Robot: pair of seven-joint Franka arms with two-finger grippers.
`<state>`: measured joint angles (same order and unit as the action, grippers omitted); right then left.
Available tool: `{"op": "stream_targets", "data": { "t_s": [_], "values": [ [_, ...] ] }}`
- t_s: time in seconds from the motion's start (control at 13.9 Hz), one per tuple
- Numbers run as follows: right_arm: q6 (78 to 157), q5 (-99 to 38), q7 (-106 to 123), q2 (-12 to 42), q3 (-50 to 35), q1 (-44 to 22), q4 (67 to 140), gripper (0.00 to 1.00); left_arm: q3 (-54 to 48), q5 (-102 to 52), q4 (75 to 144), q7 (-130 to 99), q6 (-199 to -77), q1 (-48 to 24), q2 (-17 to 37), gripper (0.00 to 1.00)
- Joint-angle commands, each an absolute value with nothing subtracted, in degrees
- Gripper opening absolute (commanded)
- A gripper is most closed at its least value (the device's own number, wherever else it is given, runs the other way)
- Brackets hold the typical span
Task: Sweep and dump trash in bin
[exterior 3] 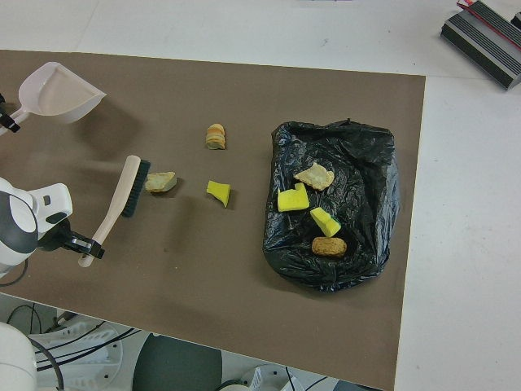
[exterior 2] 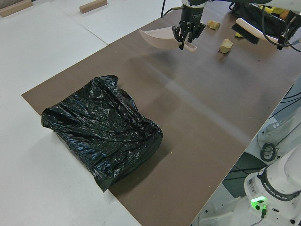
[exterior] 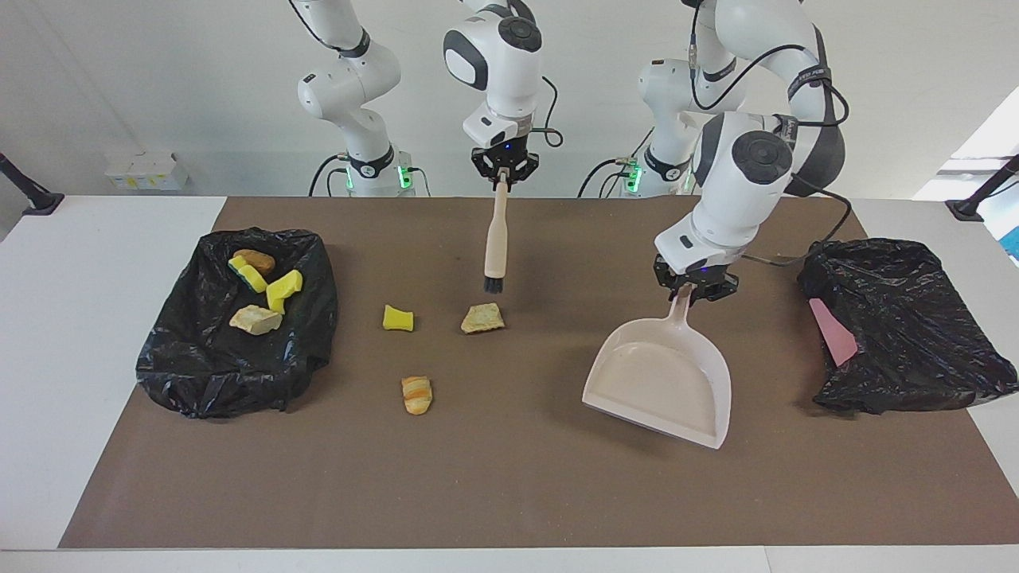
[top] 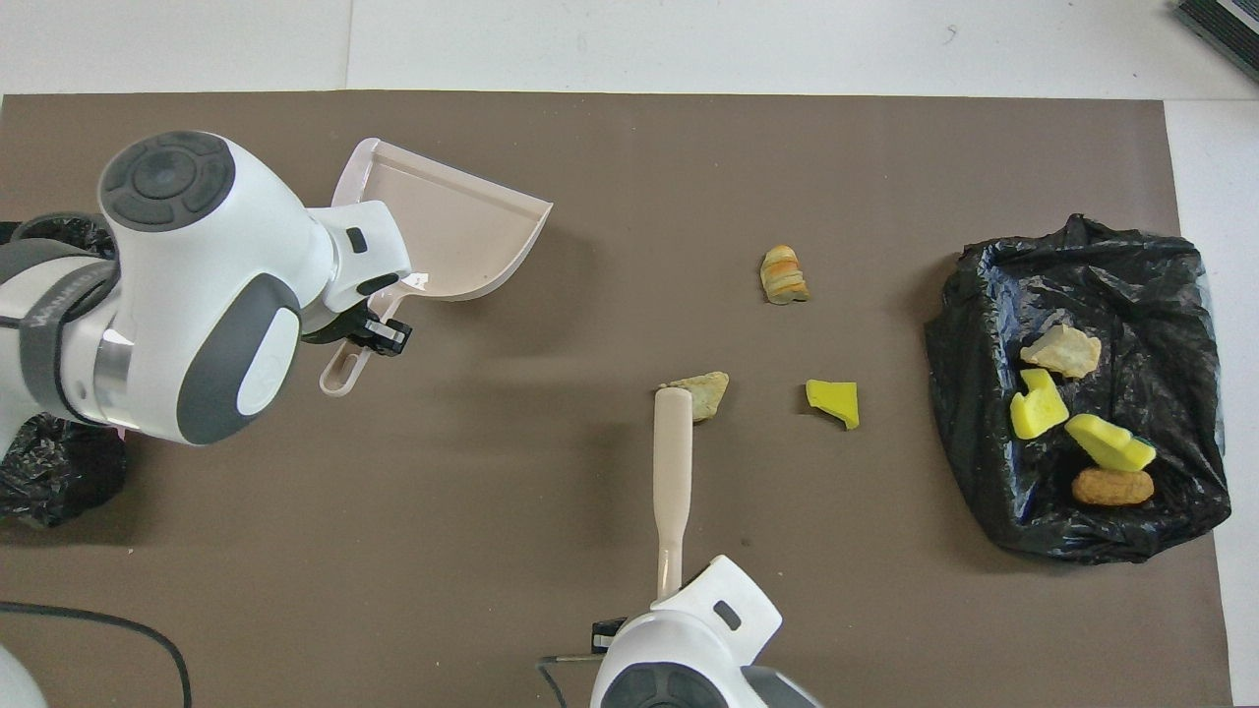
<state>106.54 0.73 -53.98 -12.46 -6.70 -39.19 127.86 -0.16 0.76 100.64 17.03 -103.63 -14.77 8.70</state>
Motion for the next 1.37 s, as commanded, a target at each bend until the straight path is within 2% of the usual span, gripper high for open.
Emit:
{"op": "stream_targets", "data": {
  "t_s": [0.0, 0.5, 0.79, 0.93, 1.29],
  "values": [
    [106.17, 2.99, -57.39, -13.19, -7.47, -35.09, 129.46, 0.0, -0.61, 1.58, 101.6, 25.99, -101.26, -11.53, 6.77, 0.0],
    [104.76, 5.45, -55.55, -12.31, -7.65, -23.57, 133.23, 0.0, -0.62, 1.76, 102.22, 55.07, -99.93, -5.37, 6.42, 0.0],
    [107.57, 5.36, -52.74, -10.03, -7.65, -18.73, 135.79, 0.0, -0.53, 1.76, 103.27, 67.12, -100.72, -4.83, 6.15, 0.0],
    [109.32, 5.01, -52.47, -7.48, -7.73, -18.28, 135.79, 0.0, -0.53, 2.02, 106.07, 71.43, -102.99, -4.83, 4.67, 0.0],
    [112.94, -1.12, -48.78, -4.31, -7.73, -18.37, 134.65, 0.0, -0.7, 6.67, 118.45, 76.64, -109.94, -6.32, -0.25, 0.0]
  ]
}}
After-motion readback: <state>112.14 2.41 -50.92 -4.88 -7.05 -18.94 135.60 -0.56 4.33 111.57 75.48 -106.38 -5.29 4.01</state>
